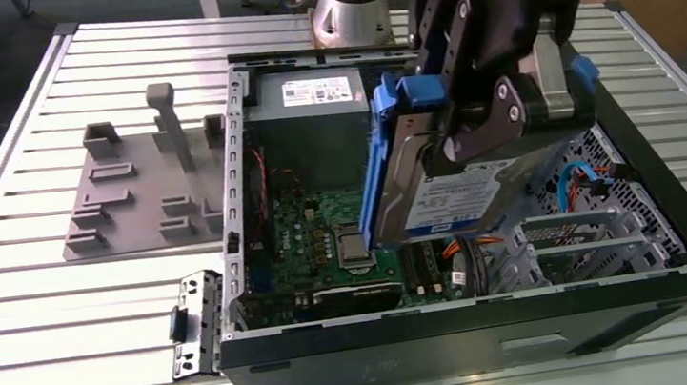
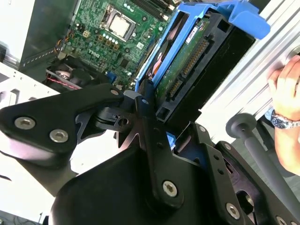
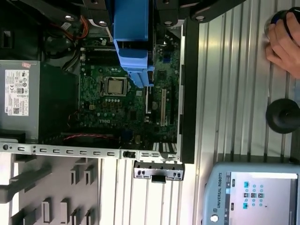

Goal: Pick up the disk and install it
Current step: 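Pick up the disk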

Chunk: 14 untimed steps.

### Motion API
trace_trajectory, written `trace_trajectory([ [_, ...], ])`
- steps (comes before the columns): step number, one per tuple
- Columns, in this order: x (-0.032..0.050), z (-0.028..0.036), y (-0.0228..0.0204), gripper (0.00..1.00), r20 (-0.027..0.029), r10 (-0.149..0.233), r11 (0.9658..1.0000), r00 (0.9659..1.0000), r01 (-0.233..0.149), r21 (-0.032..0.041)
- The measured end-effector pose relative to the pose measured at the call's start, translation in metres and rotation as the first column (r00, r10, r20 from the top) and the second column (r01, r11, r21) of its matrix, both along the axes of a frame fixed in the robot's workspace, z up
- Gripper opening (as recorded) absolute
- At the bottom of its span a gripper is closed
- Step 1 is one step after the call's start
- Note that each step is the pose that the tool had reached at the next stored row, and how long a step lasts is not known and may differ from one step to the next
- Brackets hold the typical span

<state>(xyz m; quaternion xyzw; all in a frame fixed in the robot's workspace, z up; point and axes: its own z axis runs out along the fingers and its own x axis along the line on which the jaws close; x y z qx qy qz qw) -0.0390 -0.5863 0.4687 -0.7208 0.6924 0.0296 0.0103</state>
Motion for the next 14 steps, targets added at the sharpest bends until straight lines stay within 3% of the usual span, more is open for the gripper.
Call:
trace_trajectory([
  [14,0.0202,-0.0005,-0.0091,0.36,-0.0002,0.0,1.0,1.0,0.0,0.0001],
])
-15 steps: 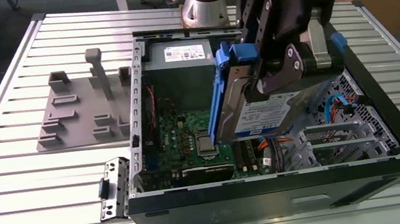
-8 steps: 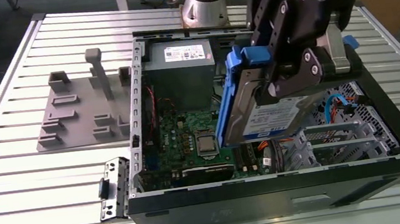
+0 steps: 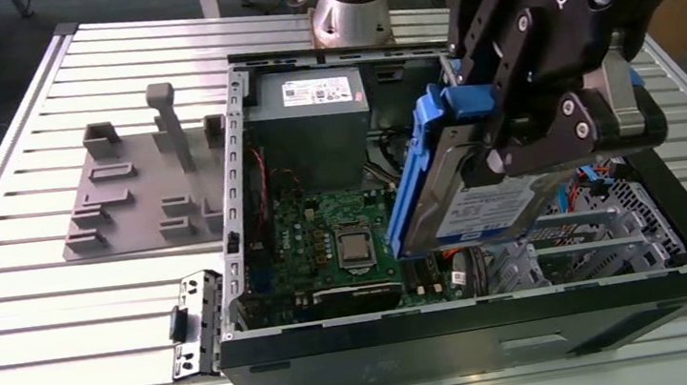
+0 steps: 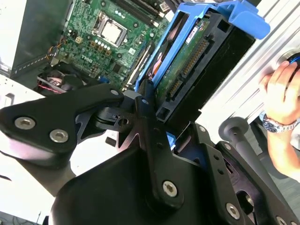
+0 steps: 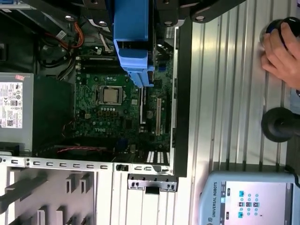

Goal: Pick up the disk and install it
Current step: 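Pick up the disk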

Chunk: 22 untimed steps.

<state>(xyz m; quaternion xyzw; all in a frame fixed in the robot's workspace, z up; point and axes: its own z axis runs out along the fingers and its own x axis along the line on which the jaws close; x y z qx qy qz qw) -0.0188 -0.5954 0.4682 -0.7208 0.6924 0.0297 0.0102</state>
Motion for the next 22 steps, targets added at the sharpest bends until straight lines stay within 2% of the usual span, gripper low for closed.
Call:
trace_trajectory([
  [22,0.0339,-0.001,-0.0123,0.36,-0.0008,0.0,1.0,1.0,0.0,0.0],
])
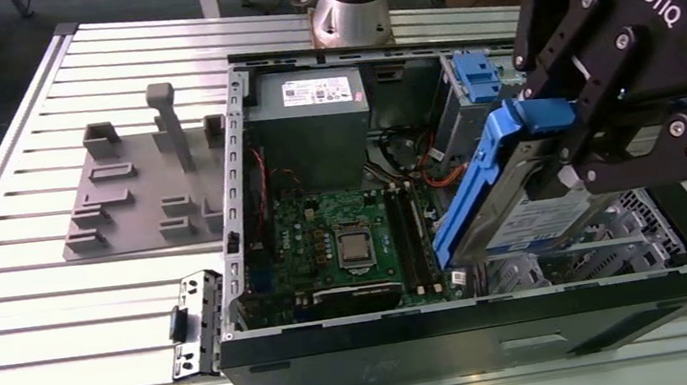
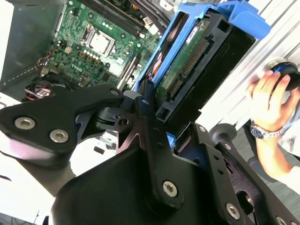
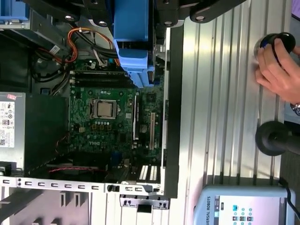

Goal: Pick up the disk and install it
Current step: 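Pick up the disk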

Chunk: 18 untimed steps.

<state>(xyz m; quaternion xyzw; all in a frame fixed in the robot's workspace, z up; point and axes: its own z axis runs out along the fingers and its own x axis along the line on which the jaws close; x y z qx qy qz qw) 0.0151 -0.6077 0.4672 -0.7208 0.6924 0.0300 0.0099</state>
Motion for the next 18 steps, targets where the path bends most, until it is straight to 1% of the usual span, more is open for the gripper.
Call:
trace_trajectory([
  [18,0.0281,-0.0008,-0.01,0.36,-0.0007,0.0,1.0,1.0,0.0,0.0],
])
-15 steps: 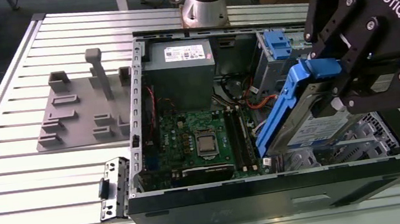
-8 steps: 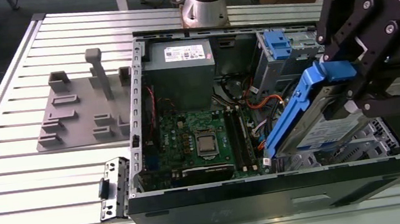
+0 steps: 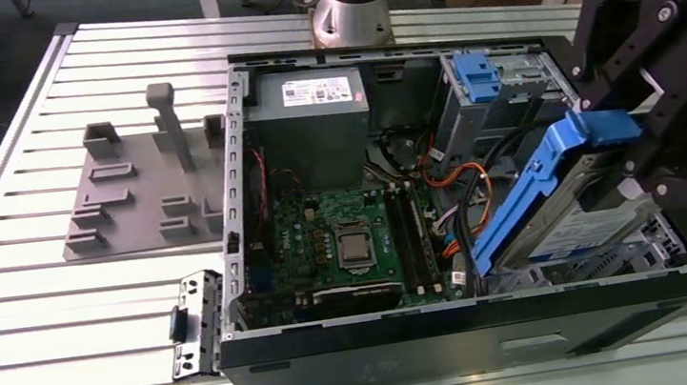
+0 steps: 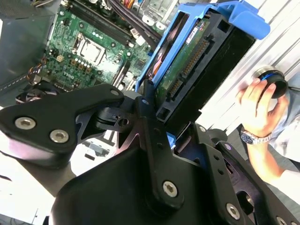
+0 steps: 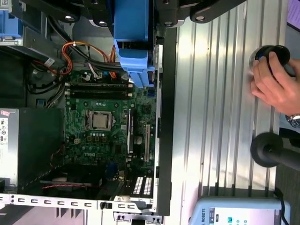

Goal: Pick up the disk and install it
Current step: 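Pick up the disk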

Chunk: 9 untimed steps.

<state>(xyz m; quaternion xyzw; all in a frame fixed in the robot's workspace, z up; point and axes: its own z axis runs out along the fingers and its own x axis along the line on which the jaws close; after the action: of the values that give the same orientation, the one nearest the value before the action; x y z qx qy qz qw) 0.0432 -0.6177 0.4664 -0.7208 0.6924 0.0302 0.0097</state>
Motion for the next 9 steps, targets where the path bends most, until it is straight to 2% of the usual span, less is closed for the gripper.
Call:
trace_trajectory([
  [9,0.0138,-0.0004,-0.0051,0.36,-0.0003,0.0,1.0,1.0,0.0,0.0],
])
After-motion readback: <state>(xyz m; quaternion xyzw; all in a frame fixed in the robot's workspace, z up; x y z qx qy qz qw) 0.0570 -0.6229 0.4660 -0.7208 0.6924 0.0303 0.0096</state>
